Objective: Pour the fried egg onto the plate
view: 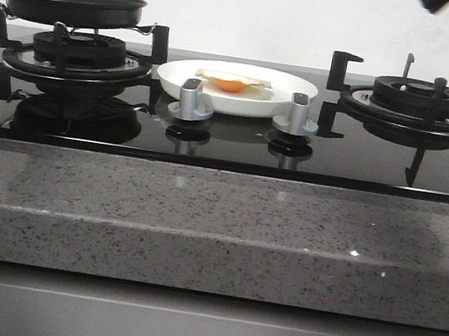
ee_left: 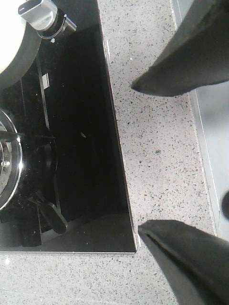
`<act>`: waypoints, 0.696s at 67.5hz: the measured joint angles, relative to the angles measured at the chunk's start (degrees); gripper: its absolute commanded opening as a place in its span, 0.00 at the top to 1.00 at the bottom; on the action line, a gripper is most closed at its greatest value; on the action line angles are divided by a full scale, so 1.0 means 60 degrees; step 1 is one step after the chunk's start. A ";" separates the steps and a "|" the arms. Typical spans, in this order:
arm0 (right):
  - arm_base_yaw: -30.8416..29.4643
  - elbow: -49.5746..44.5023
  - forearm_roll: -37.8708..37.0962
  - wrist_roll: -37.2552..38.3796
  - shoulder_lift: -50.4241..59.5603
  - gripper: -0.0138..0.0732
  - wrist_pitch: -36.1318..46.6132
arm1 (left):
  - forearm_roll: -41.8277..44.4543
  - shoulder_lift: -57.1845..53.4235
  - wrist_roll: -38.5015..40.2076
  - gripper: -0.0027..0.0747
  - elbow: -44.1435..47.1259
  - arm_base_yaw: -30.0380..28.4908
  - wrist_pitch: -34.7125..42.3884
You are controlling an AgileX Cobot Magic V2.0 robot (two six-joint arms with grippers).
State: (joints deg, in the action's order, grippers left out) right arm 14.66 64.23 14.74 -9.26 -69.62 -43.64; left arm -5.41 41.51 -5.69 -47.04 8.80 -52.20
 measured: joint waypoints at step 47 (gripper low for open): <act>0.0000 -0.4635 -0.0091 0.0000 0.5944 0.66 -0.0174 | 0.0000 0.0000 0.0016 0.59 0.0000 0.0000 0.0012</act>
State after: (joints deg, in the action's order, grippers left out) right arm 14.66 36.42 14.19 -9.26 -33.96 -44.69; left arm -5.41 41.51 -5.60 -47.04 8.80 -52.12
